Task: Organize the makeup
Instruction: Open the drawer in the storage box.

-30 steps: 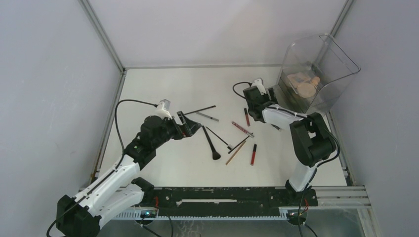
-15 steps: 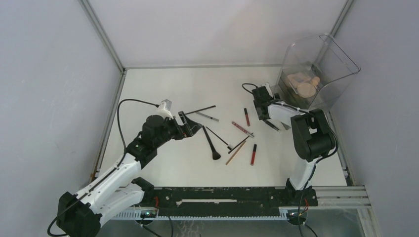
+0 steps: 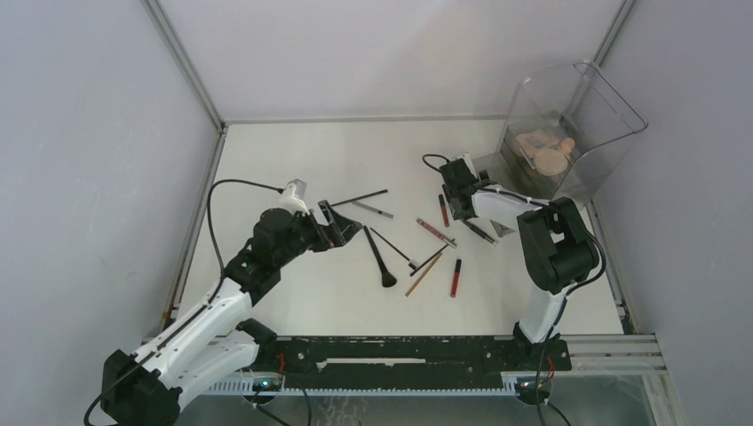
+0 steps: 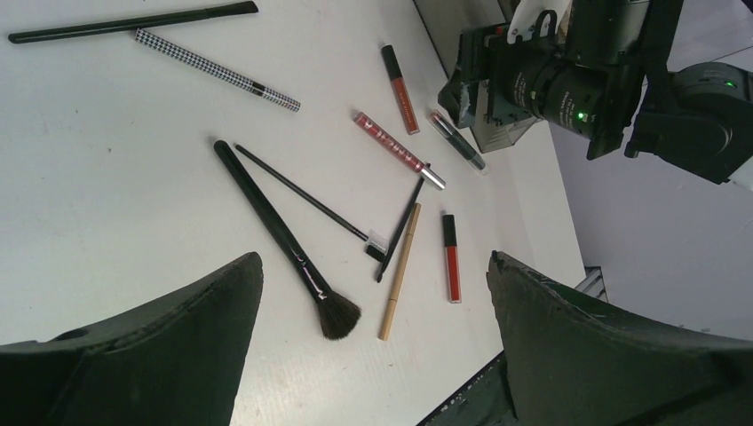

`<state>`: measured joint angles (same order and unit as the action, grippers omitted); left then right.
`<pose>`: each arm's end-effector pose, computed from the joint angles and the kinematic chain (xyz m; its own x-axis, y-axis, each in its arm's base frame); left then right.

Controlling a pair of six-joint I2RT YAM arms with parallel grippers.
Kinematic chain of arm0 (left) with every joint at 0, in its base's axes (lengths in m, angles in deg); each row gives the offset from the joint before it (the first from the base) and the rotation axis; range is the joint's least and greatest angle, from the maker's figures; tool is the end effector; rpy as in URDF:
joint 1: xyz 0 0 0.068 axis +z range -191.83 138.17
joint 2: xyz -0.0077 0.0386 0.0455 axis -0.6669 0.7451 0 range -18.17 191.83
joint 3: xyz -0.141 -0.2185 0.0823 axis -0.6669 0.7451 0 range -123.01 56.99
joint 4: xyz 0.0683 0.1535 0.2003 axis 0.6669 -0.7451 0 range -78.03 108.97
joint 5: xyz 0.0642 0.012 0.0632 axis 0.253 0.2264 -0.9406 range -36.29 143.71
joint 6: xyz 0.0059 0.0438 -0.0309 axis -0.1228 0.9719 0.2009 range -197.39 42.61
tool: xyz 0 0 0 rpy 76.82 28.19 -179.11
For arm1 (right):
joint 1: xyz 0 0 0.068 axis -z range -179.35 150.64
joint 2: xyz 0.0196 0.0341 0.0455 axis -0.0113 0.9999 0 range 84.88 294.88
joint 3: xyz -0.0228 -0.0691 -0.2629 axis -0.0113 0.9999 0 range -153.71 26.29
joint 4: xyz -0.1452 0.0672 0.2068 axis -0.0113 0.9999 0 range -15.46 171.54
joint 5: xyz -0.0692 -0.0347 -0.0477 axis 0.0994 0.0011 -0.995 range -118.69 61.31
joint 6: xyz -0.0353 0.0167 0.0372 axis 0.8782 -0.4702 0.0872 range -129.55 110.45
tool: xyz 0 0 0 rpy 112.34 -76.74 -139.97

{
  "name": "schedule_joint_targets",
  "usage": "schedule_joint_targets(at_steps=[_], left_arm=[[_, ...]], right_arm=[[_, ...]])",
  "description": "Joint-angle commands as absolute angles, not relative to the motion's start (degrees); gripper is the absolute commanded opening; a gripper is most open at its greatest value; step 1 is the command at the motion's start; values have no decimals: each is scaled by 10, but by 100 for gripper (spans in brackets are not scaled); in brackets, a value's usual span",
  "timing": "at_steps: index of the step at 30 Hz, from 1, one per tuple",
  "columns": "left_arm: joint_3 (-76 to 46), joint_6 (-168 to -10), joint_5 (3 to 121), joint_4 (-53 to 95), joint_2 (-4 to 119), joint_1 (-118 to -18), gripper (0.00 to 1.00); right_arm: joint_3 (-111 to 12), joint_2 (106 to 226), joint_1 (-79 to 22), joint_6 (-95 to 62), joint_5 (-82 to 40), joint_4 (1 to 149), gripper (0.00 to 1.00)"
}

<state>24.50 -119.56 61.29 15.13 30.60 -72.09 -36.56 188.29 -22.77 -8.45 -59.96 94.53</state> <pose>0.1710 -0.1051 0.2633 -0.6274 -0.4044 -0.6655 0.2499 0.7048 -0.6639 0.3356 0.1252 0.1656 -0.7969 -0.3630 -0.4828 -0.1209 0.8790 -0.4613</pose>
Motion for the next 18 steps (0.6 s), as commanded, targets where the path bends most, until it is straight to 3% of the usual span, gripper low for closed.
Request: schedule_joint_targets(at_steps=[1,18], left_arm=[[265,-1204,603,163,283,-722,100],[268,-1207,599,154,267,-724,100]], right_arm=[[-374,1862,-239,-128,-542,971,78],[-389,1856,-257,-142,-527,977,77]])
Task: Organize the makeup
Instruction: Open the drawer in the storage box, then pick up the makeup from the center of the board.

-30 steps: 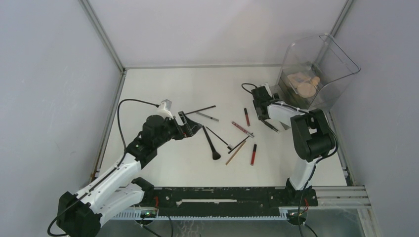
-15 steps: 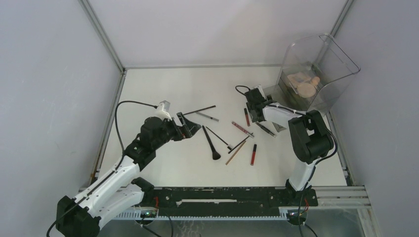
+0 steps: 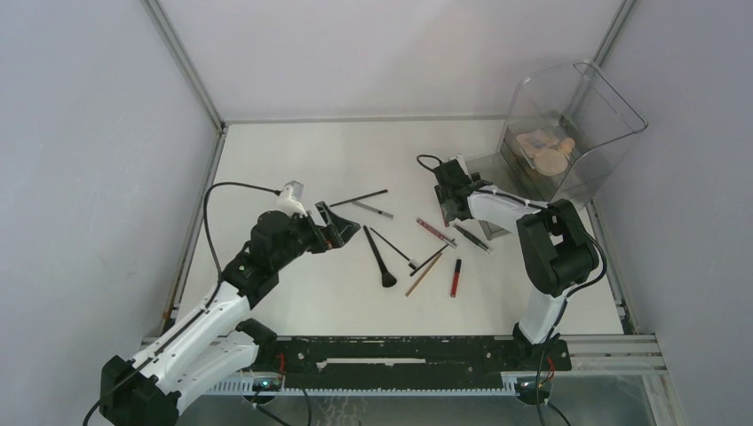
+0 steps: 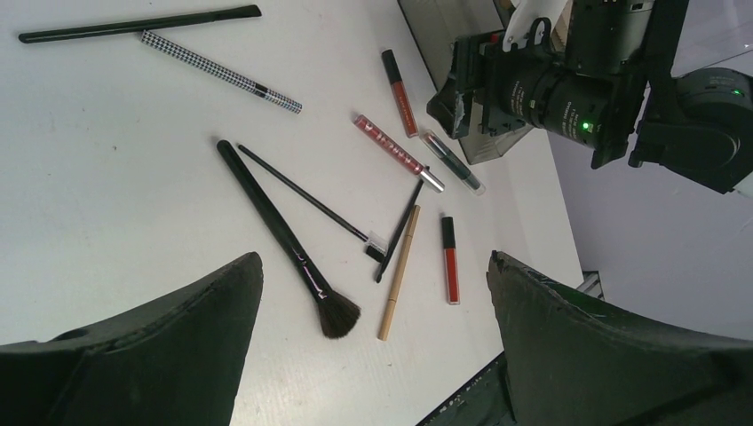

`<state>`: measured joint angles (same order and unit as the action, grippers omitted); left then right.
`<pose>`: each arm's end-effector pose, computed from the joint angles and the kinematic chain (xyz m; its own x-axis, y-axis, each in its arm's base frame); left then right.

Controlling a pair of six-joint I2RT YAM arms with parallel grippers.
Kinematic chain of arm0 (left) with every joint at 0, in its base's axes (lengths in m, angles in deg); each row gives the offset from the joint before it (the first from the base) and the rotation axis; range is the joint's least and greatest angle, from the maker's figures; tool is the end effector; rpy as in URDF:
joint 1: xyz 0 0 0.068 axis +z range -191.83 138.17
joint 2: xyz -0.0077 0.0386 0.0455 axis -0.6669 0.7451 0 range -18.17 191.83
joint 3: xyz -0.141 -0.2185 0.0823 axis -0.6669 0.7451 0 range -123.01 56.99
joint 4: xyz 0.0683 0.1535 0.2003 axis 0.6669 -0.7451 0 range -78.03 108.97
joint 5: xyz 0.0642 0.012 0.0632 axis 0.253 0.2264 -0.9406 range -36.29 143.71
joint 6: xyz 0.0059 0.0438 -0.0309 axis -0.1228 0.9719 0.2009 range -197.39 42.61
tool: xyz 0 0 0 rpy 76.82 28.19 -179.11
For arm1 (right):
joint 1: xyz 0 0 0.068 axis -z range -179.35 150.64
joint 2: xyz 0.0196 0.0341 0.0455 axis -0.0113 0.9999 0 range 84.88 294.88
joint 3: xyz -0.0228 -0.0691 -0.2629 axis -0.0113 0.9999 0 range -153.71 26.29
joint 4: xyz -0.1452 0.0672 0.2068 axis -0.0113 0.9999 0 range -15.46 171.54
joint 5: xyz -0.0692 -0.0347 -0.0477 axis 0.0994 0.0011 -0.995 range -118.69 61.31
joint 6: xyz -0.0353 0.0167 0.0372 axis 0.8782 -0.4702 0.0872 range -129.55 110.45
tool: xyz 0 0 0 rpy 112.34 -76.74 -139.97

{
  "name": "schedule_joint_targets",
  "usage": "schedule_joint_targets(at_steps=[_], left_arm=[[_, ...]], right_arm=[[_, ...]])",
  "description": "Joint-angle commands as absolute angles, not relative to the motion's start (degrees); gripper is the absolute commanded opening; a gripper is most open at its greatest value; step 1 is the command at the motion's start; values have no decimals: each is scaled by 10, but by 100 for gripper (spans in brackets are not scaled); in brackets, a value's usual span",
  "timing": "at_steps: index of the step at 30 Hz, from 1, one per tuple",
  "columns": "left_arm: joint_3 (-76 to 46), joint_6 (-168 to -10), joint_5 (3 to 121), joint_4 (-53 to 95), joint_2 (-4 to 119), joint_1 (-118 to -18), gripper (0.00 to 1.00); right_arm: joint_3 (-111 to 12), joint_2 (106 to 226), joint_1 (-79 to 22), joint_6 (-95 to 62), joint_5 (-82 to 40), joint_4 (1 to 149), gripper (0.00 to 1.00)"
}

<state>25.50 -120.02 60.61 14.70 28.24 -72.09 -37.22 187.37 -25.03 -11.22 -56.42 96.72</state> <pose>0.1650 -0.1011 0.2636 -0.6141 -0.4202 -0.6681 0.2478 0.7011 -0.6686 0.3282 0.1394 0.1713 -0.7945 -0.3533 -0.4939 -0.1583 0.9057 -0.3933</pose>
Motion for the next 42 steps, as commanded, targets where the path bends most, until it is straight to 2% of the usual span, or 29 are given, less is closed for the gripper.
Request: schedule_joint_targets(at_steps=[1,8,14,16,19,22,26,32,37,39,40,42], left_arm=[[269,-1206,598,153,265,-724,100],[266,-1206,594,141,253,-726,100],[263,-1204,580,104,210,-728,100],[264,-1201,573,81,186,-728,100],[272,-1198,560,36,144,-729,100],[283,-1197,553,-2,108,-729,100],[299,-1202,550,-38,83,-729,100],[311,-1203,553,-53,81,-730,100],[317,-1203,552,-53,82,-730,100],[319,-1204,553,-53,83,-730,100],[319,-1204,558,-53,86,-730,100],[319,-1203,561,-54,86,-730,100]], right_arm=[[-390,1854,-258,-143,-532,978,77],[-395,1755,-267,-137,-560,995,82],[-353,1643,-312,-172,-516,1044,83],[-324,1614,-333,-222,-508,1072,82],[-267,1556,-363,-357,-467,1099,71],[-211,1499,-411,-484,-492,1135,70],[-182,1489,-430,-594,-513,1189,71],[-133,1532,-425,-607,-503,1140,67],[-99,1570,-425,-600,-489,1077,59],[-92,1584,-424,-595,-482,1058,53],[-89,1594,-426,-591,-474,1046,38],[-86,1591,-427,-586,-468,1037,27]])
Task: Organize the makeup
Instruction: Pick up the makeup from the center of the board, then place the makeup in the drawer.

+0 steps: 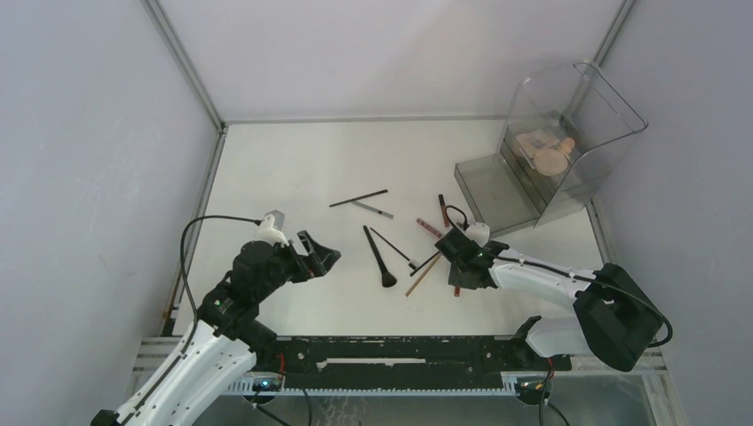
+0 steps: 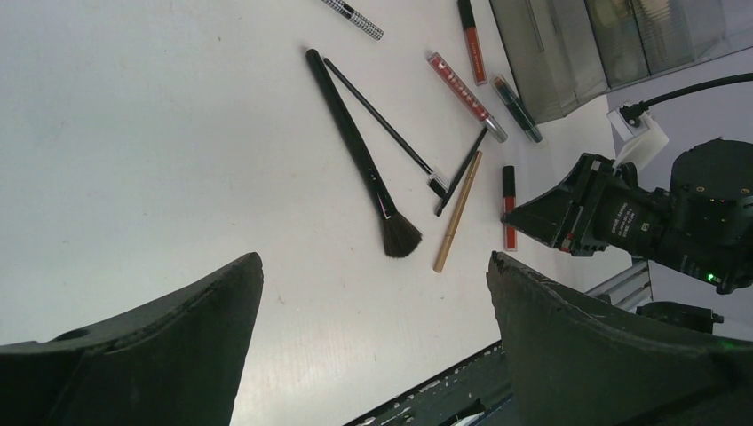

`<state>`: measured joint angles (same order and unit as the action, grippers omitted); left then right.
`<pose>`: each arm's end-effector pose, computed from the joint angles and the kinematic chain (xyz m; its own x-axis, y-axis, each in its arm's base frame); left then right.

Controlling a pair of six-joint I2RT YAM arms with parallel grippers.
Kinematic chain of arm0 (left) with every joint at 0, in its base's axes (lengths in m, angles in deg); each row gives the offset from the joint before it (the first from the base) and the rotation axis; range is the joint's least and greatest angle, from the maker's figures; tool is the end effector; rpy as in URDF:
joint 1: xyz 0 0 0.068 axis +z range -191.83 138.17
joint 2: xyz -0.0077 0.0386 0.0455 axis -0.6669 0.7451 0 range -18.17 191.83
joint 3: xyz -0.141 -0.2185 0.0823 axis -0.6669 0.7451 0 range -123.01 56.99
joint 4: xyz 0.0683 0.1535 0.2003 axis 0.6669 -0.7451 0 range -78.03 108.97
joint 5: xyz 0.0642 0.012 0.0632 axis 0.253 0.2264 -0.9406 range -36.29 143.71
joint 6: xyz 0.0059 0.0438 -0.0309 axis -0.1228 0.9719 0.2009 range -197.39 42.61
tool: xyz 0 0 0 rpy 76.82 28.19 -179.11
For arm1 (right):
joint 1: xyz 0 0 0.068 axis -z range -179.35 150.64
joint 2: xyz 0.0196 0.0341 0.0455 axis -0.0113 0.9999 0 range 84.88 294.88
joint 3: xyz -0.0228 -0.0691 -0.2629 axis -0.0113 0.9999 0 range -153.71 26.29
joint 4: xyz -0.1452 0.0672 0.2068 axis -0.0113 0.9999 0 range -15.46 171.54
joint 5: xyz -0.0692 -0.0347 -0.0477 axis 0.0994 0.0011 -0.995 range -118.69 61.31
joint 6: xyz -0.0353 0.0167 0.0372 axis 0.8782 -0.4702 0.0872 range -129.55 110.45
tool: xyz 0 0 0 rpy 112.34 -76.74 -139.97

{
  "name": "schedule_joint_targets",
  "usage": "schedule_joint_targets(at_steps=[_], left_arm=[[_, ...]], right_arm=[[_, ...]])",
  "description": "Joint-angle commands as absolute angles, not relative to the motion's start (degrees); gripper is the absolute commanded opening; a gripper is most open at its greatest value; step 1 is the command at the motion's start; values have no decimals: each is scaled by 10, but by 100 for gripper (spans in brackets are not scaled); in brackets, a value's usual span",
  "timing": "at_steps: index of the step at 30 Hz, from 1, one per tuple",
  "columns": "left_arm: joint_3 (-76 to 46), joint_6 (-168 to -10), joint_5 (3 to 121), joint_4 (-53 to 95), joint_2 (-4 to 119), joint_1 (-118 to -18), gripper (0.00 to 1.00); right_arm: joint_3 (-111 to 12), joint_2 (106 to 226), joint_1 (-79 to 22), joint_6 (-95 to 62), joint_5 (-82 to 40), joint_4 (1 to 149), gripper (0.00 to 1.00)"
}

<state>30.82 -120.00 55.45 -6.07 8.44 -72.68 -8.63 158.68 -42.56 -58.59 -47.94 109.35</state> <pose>0.1097 -0.0667 0.2427 -0.6347 -0.4091 -0.6556 0.1444 0.7706 -0.6207 0.1575 0.1318 0.1566 -0.8958 0.1368 -0.4230 0.1488 0.9889 0.0047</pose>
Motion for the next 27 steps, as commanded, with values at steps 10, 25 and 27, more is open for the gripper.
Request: schedule_joint_targets(at_steps=[10,25,27], left_arm=[[318,-1205,554,-77,71,-730,100],[307,-1200,536,-81,78,-730,100],[303,-1199,538,-83,84,-730,100]], right_arm=[[-98,1499,-420,-475,-445,1063,3],[-261,1499,-245,-265,-500,1101,3],[-285,1530,-216,-243,-507,1078,4]])
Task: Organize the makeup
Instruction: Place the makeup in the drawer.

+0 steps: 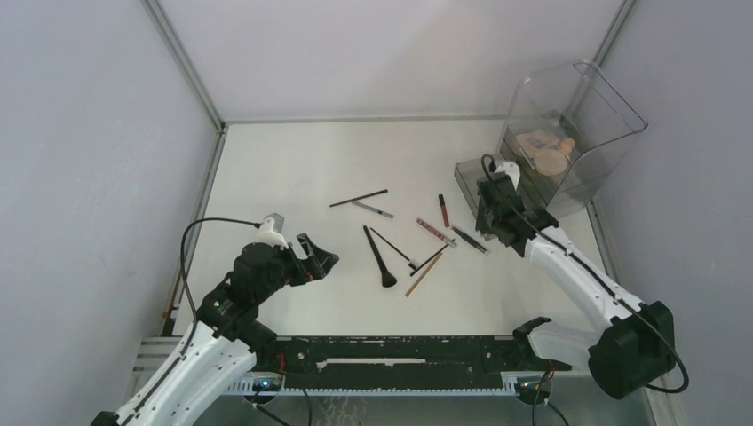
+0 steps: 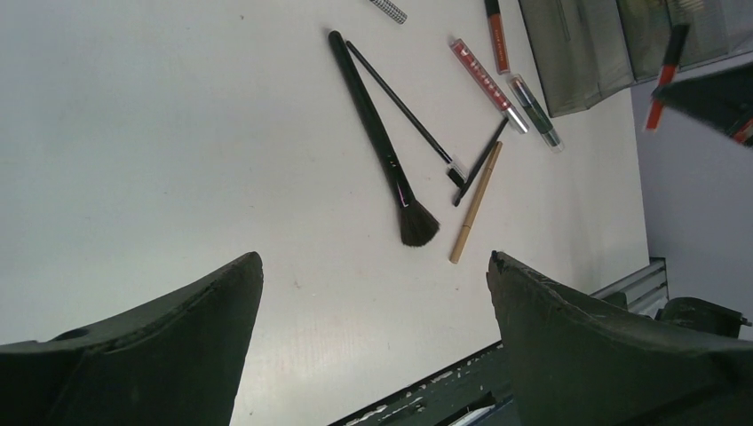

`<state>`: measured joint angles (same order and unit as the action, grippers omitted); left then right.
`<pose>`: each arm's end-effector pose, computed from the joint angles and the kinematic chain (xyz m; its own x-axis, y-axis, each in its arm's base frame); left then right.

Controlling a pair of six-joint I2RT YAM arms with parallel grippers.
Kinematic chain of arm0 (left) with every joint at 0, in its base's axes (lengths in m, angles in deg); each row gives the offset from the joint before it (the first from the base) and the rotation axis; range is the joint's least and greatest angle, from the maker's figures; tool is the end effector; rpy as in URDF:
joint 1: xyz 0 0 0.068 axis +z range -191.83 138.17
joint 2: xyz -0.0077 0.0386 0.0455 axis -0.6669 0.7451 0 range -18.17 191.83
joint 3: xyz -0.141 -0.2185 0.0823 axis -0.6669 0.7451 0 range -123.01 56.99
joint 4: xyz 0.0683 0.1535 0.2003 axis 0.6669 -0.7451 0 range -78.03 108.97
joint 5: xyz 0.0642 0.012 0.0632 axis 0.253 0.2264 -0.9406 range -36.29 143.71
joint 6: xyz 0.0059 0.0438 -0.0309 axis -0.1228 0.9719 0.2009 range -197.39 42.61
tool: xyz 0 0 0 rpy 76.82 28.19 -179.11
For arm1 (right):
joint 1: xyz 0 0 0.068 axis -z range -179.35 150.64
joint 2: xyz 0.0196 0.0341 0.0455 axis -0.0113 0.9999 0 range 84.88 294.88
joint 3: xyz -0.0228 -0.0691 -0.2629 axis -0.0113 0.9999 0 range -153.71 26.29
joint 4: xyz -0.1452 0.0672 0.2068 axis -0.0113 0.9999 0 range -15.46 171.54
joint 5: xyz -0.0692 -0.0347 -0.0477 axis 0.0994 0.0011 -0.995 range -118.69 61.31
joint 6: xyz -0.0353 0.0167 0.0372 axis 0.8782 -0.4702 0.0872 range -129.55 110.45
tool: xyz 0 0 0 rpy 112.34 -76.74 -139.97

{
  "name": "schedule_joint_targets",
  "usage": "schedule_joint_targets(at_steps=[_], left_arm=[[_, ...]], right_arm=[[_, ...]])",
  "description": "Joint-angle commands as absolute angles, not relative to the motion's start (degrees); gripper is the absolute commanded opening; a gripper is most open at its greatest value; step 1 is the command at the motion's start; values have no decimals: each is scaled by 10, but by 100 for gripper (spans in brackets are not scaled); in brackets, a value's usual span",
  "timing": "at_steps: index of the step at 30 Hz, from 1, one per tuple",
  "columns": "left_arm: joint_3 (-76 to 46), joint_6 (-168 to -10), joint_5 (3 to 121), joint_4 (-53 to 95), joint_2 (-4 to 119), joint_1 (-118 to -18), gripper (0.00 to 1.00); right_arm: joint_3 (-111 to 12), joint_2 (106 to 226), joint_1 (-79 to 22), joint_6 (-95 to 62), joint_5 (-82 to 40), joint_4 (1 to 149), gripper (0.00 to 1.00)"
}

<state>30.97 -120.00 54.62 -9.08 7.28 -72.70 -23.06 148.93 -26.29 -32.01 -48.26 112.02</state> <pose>0.1055 -0.0637 0.2388 -0.6470 -0.4019 -0.6480 0.1182 0.7867 -0.6059 0.2039 0.0902 0.2618 -0.7440 0.0257 -0.6677 0.0437 0.9990 -0.0102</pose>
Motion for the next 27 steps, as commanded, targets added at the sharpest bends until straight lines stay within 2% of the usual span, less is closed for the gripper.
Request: schedule_joint_targets(at_steps=[1,4,6,7,8,10,14,19,27], left_arm=[[302,-1198,537,-84,84,-730,100],[305,-1203,531,-84,79,-730,100],[305,-1204,529,-86,75,-730,100],[305,-1204,528,-88,73,-730,100],[306,-1204,528,-91,71,-730,100],[306,-1203,526,-99,66,-730,100],[312,-1209,515,-102,50,-730,100],[312,-1207,516,-103,49,-730,100],[318,-1205,516,-104,45,-730,100]], right_arm=[[-294,1556,-204,-227,-504,1061,4],[-326,1631,-175,-183,-529,1026,5],[-341,1682,-168,-153,-575,998,12],[-351,1703,-165,-141,-598,985,28],[-363,1723,-165,-139,-618,988,52],[-374,1739,-173,-144,-646,994,60],[-352,1705,-213,-158,-606,999,58],[-312,1677,-245,-167,-475,1027,54],[-314,1719,-231,-140,-391,1062,43]])
